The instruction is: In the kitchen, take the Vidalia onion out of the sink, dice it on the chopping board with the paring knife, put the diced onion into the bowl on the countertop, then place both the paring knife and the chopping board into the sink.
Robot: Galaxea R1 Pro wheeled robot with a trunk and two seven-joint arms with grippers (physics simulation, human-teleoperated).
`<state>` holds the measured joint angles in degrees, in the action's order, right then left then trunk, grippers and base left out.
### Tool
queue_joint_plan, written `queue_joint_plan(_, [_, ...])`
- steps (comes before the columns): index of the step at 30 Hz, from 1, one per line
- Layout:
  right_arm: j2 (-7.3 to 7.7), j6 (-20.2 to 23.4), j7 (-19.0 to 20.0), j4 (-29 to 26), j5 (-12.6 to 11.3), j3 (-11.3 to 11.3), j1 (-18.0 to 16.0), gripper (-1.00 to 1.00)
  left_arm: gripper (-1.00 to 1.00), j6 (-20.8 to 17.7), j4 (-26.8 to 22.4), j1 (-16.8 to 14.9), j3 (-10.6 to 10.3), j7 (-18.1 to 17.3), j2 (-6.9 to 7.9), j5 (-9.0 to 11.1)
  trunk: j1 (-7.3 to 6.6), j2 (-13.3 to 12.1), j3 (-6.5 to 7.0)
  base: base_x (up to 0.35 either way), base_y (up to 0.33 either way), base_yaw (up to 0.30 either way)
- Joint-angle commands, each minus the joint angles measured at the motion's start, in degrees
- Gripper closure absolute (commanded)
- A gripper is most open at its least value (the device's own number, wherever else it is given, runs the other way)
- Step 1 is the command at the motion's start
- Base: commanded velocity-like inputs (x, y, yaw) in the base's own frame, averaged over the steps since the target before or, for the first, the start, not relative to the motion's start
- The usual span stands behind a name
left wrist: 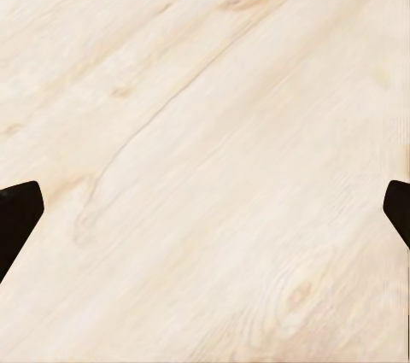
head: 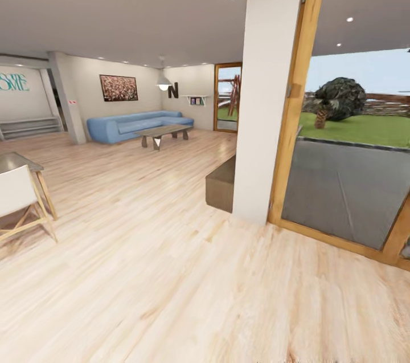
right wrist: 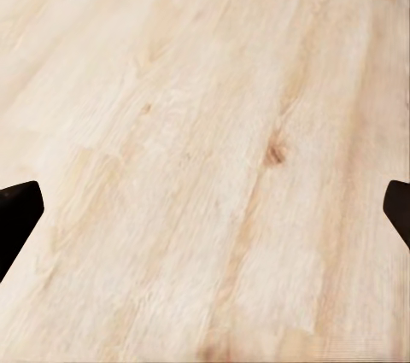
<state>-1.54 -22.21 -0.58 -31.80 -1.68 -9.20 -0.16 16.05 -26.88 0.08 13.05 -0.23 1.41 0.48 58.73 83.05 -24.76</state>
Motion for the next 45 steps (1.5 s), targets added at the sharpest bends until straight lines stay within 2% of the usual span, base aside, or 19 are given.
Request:
queue_joint_plan(1, [-0.04,-0.12,0.06,-0.02,-0.17,-0.11,0.0,-1.0,-1.0,0.12,-0.03,0.01,0.06,-0.01,-0.01,0.04,0.0,0.03,-0.04,0.0,0.0,-0.275])
queue_joint_plan(22, [-0.13,-0.03,0.06,0.04,-0.31,-0.12,0.01,-1.0,-1.0,0.12,0.32,0.01,0.05,-0.03,-0.01,-0.04,0.0,0.03,-0.4,-0.041,0.009,-0.247])
queue_joint_plan(45, [-0.09,-0.03,0.28,-0.02,-0.43,-0.2,-0.01,-1.0,-1.0,0.12,0.42,0.01,0.0,-0.03,-0.01,-0.04,0.0,0.03,-1.9,-0.217,0.186,-0.208])
